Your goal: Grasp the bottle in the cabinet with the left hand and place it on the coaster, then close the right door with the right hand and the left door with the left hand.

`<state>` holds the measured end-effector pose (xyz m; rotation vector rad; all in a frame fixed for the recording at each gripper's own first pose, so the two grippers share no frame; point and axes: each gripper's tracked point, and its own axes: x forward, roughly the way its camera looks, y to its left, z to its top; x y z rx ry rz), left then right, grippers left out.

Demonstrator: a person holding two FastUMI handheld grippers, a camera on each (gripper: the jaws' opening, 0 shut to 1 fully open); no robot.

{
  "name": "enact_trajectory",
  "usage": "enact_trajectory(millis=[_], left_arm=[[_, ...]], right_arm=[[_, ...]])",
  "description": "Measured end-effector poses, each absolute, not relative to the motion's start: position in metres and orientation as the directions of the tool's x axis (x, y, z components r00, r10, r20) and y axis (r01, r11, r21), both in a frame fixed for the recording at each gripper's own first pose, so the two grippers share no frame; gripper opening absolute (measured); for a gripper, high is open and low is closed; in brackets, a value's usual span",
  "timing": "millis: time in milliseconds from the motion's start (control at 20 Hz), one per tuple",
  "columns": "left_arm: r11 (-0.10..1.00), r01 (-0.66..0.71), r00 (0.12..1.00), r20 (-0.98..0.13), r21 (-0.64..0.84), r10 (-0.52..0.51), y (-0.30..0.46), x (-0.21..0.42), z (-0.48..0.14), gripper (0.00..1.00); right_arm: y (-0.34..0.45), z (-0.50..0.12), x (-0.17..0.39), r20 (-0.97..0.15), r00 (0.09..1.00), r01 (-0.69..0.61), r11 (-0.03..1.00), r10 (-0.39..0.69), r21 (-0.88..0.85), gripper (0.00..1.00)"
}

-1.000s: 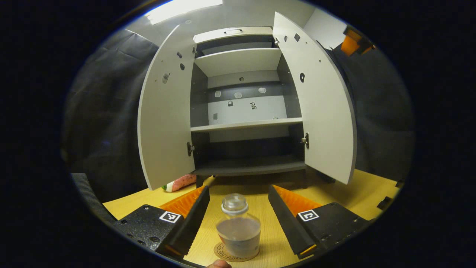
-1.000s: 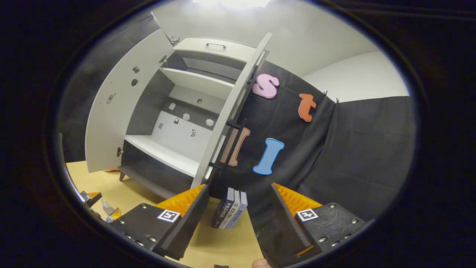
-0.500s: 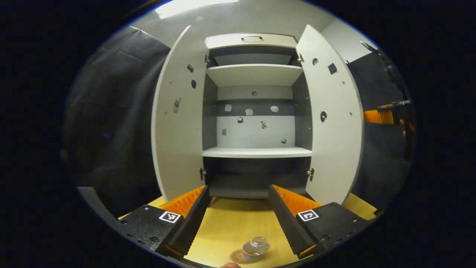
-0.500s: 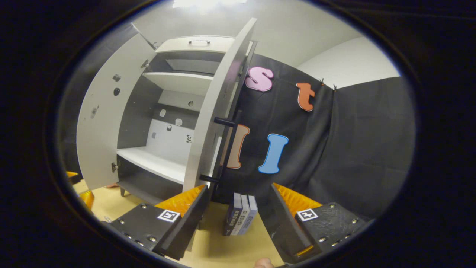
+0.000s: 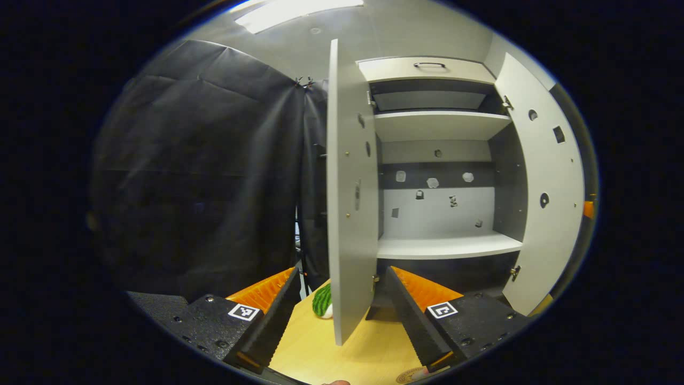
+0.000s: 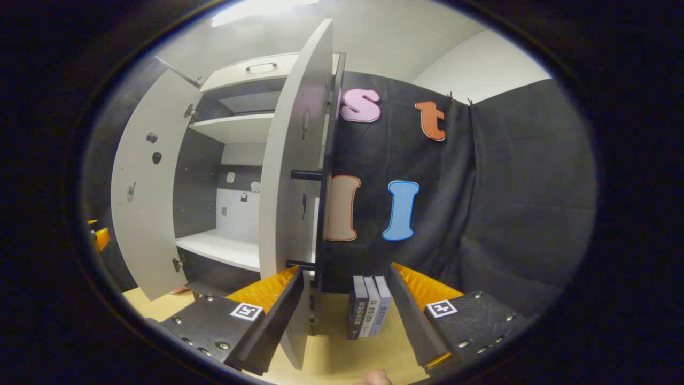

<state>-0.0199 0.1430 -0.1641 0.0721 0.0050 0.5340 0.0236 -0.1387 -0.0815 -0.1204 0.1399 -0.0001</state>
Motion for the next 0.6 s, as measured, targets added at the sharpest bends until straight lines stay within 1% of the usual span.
enact_trajectory(millis=[100, 150, 200, 350, 400, 450, 500, 550, 600], left_arm=[[0.836, -0.547, 0.837, 0.012, 0.045, 0.547, 0.172, -0.014, -0.161, 0.98], [0.826, -0.563, 0.826, 0.009, 0.030, 0.563, 0.187, -0.013, -0.161, 0.99], [0.818, -0.575, 0.818, 0.011, 0.015, 0.575, 0.197, -0.010, -0.160, 0.98], [0.806, -0.591, 0.806, 0.019, -0.025, 0.592, 0.222, -0.001, -0.156, 0.93], [0.812, -0.583, 0.812, 0.014, -0.031, 0.583, 0.225, 0.002, -0.159, 0.93], [0.825, -0.564, 0.825, 0.007, -0.039, 0.565, 0.225, 0.005, -0.160, 0.96], [0.842, -0.538, 0.843, 0.003, -0.048, 0.538, 0.223, 0.008, -0.161, 0.96], [0.857, -0.512, 0.858, -0.002, -0.052, 0.513, 0.221, 0.012, -0.162, 0.92], [0.863, -0.504, 0.863, 0.004, -0.042, 0.504, 0.223, 0.018, -0.159, 0.96]], right_arm=[[-0.122, -0.080, 0.024, -0.133, 0.991, -0.028, 0.989, 0.008, -0.146, 0.96], [-0.109, -0.082, 0.025, -0.137, 0.990, -0.046, 0.989, 0.026, -0.144, 0.93], [-0.096, -0.084, 0.026, -0.141, 0.989, -0.065, 0.988, 0.046, -0.137, 0.95], [-0.052, -0.087, 0.033, -0.138, 0.986, -0.106, 0.988, 0.091, -0.108, 0.96], [-0.034, -0.088, 0.037, -0.136, 0.984, -0.128, 0.988, 0.115, -0.087, 0.95], [-0.015, -0.088, 0.040, -0.132, 0.981, -0.151, 0.986, 0.142, -0.064, 0.95], [0.007, -0.086, 0.046, -0.122, 0.975, -0.192, 0.980, 0.185, -0.044, 0.95], [0.030, -0.084, 0.050, -0.113, 0.966, -0.237, 0.971, 0.232, -0.035, 0.95], [0.049, -0.080, 0.053, -0.098, 0.964, -0.251, 0.967, 0.247, -0.036, 0.96]])
